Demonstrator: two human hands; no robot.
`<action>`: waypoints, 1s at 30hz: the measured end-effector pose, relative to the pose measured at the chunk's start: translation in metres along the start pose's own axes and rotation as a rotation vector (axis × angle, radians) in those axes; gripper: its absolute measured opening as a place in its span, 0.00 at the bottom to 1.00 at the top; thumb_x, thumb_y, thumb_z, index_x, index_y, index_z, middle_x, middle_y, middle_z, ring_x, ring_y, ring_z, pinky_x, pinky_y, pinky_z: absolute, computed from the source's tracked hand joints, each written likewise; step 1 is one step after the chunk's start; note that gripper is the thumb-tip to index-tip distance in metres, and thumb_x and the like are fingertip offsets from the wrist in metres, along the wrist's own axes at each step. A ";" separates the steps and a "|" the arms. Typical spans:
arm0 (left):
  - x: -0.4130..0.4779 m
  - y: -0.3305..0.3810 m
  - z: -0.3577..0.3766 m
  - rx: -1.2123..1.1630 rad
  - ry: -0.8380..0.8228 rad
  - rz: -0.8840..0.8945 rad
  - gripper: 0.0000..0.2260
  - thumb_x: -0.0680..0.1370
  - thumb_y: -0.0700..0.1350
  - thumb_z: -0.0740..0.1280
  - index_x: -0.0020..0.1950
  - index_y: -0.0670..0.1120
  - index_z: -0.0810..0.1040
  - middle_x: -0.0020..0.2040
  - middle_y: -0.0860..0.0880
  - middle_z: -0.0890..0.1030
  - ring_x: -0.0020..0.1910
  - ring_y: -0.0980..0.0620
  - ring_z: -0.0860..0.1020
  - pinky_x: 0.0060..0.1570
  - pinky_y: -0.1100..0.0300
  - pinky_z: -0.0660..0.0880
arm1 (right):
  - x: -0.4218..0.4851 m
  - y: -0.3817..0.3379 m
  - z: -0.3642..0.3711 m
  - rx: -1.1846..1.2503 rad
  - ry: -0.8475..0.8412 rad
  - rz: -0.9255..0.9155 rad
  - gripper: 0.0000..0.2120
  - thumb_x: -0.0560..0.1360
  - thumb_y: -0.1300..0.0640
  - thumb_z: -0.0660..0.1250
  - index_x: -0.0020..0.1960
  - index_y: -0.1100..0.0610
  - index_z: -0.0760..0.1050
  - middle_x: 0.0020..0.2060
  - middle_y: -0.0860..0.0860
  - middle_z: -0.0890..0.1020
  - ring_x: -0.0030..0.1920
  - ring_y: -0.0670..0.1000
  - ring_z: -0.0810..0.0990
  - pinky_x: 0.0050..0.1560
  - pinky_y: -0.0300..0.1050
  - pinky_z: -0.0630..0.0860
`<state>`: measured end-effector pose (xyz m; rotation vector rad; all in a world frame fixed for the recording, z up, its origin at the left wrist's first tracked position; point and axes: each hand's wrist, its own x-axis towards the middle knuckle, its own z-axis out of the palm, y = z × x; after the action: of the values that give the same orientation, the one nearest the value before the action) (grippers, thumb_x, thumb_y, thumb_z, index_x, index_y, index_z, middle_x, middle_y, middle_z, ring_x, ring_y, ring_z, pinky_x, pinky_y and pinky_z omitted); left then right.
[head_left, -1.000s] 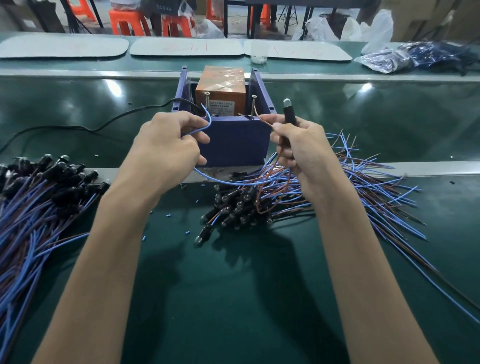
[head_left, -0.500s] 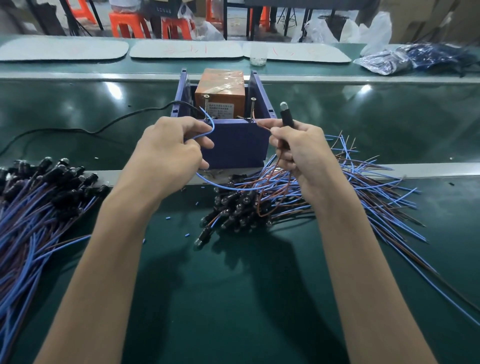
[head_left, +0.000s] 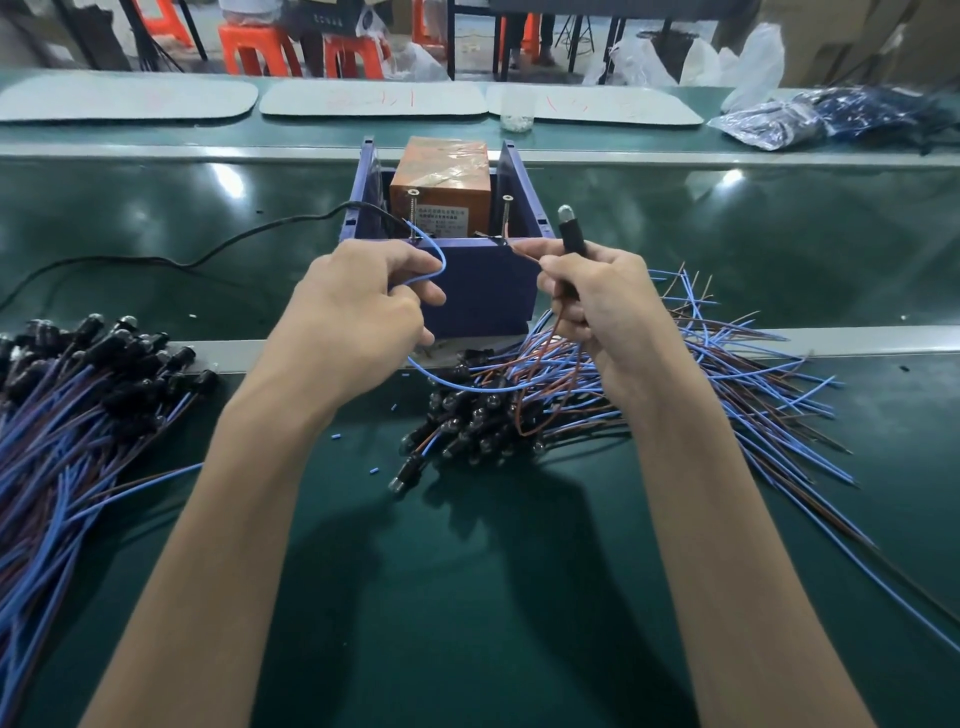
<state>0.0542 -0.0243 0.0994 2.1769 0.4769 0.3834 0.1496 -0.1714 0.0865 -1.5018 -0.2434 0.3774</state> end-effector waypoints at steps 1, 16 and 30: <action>0.000 0.000 0.000 0.000 -0.001 0.003 0.21 0.75 0.32 0.54 0.56 0.51 0.78 0.42 0.58 0.80 0.26 0.64 0.76 0.27 0.76 0.66 | 0.000 0.000 0.000 0.000 0.000 0.000 0.14 0.79 0.66 0.57 0.53 0.60 0.80 0.24 0.45 0.68 0.22 0.41 0.59 0.21 0.31 0.58; 0.000 0.004 0.002 0.071 -0.035 0.034 0.19 0.78 0.33 0.56 0.61 0.49 0.79 0.43 0.61 0.80 0.29 0.62 0.78 0.28 0.77 0.69 | 0.000 -0.002 0.001 -0.033 0.042 0.015 0.09 0.80 0.65 0.58 0.55 0.63 0.77 0.25 0.45 0.70 0.19 0.41 0.64 0.20 0.30 0.59; 0.000 0.002 0.001 0.061 -0.034 0.054 0.19 0.77 0.33 0.56 0.61 0.49 0.79 0.44 0.60 0.80 0.30 0.62 0.79 0.27 0.77 0.67 | 0.001 -0.001 0.002 -0.039 0.031 0.010 0.10 0.80 0.65 0.59 0.56 0.63 0.77 0.23 0.44 0.70 0.20 0.41 0.64 0.20 0.30 0.59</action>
<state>0.0552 -0.0260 0.1010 2.2555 0.4166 0.3647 0.1502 -0.1694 0.0872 -1.5470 -0.2199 0.3591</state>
